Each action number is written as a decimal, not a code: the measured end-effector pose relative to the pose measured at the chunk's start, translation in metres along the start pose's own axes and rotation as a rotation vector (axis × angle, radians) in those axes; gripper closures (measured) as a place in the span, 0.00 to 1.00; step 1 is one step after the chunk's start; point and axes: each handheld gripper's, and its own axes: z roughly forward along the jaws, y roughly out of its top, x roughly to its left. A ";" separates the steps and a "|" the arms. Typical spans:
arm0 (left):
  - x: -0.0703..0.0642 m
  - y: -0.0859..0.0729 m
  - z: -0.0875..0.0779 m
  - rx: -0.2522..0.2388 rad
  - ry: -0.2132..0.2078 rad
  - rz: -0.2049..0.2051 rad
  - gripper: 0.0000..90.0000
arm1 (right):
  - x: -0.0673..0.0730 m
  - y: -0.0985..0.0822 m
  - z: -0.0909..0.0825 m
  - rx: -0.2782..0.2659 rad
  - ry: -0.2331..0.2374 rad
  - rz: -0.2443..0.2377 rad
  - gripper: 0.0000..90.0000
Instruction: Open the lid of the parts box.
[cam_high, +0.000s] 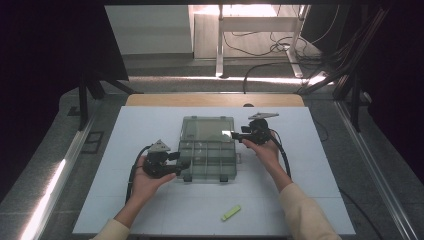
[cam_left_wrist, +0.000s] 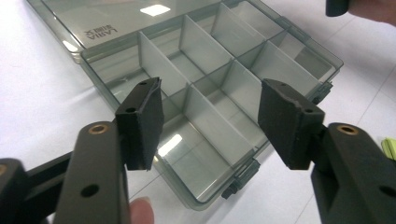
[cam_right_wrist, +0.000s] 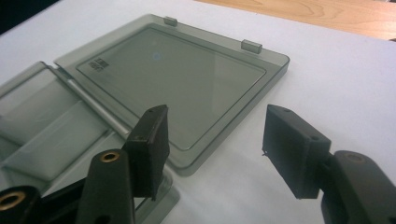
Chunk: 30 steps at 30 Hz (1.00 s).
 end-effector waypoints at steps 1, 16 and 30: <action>0.000 0.000 0.000 0.001 -0.002 0.000 0.45 | 0.000 -0.002 -0.004 -0.007 0.002 0.005 0.45; -0.003 0.000 0.003 0.019 -0.021 0.006 0.37 | 0.010 -0.025 -0.054 -0.015 -0.027 -0.051 0.43; -0.004 0.001 0.009 0.028 -0.045 0.007 0.35 | 0.014 -0.061 -0.097 -0.004 -0.039 -0.052 0.41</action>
